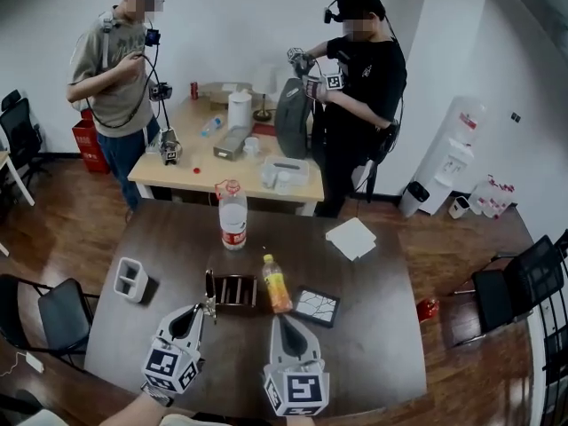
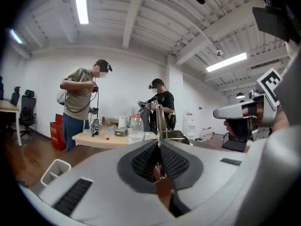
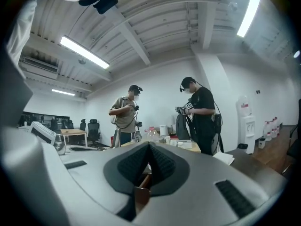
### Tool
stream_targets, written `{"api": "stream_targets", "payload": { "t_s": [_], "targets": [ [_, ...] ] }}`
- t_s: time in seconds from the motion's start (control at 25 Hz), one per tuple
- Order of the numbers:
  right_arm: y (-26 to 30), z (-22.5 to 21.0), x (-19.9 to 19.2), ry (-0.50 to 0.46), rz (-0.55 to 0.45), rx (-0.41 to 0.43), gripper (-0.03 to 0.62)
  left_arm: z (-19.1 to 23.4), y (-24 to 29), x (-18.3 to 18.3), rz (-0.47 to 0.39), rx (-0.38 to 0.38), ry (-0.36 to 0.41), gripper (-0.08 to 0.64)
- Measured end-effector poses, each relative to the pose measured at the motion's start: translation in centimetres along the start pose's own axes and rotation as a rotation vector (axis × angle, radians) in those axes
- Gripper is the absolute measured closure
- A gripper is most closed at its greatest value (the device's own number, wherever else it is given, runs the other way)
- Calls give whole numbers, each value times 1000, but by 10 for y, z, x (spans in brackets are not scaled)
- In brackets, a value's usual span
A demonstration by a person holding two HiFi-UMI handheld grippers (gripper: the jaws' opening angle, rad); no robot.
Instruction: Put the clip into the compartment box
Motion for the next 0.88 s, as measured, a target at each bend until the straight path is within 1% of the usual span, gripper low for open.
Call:
{"api": "stream_targets", "payload": {
  "t_s": [0.2,0.36,0.48,0.76,0.88],
  "targets": [
    [11,10,1,-26,20,24,595,13,-4,16,-36,30,0,529],
    [16,12,3,-34,-1,33,595,17,2,17,-43,31,-28,530],
    [18,9,5,-34,4,28,595,18,12,15,-36,31,-51,529],
    [26,-2,-2,-23,27,11,595,23,49,-9,7,24,-107,530],
    [30,-8,-9,-18,19,1,595,29,66,-25,33,28,-115,530]
  ]
}}
Point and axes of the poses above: the fingertips, and each gripper's own axes: y forward along the fingers, z to its left, x out of its top, the point moved 1 cm from there along -y, backward along the fingers, and after that the axes turned 2 degrees about -y, right-handed, at the moved point
